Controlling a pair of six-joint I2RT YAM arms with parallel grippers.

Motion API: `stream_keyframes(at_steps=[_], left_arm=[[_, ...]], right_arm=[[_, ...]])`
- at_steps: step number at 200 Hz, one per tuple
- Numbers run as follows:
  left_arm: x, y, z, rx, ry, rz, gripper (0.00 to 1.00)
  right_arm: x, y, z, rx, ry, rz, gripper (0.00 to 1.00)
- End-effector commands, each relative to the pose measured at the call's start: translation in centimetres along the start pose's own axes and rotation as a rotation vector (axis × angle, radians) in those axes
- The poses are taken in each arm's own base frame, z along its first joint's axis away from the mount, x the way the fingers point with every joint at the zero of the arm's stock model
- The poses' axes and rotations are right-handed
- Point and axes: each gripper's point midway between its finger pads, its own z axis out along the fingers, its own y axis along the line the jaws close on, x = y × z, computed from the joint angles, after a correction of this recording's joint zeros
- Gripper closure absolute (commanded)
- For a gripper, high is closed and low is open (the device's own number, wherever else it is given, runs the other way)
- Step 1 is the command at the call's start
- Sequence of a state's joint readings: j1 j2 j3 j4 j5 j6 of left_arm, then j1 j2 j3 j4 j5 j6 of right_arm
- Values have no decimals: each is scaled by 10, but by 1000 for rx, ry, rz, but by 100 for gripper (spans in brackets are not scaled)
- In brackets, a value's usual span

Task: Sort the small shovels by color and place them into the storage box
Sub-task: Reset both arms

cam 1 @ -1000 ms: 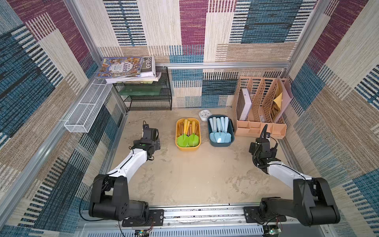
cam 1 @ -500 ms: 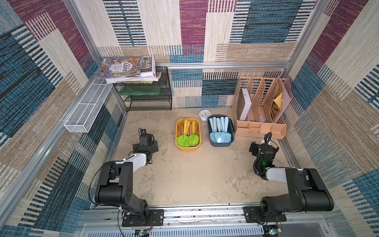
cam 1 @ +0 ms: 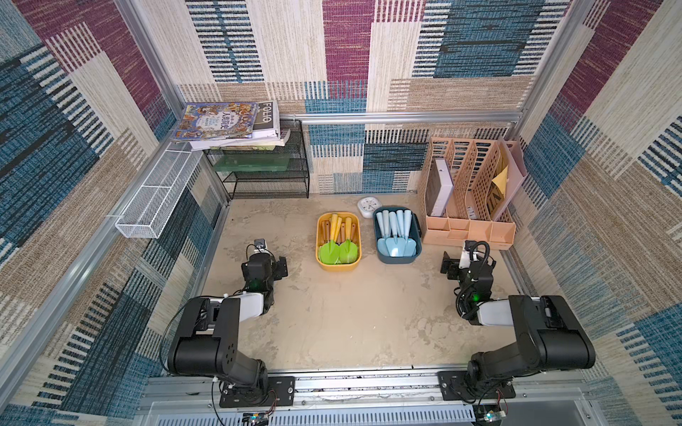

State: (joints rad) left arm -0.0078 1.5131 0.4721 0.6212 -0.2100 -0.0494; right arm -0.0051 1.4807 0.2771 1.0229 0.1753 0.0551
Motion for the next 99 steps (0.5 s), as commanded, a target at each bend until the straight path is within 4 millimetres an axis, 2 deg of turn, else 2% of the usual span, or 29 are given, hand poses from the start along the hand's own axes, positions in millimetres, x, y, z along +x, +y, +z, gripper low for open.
stream_keyframes(at_steps=[1,99], left_arm=[[-11,-3,0,21,-40,-8,0],[-11,-2,0,21,-43,-8,0]], right_arm=[[-14,2,0,-13,-53,-2,5],[-13,3,0,-14,-52,-3,5]])
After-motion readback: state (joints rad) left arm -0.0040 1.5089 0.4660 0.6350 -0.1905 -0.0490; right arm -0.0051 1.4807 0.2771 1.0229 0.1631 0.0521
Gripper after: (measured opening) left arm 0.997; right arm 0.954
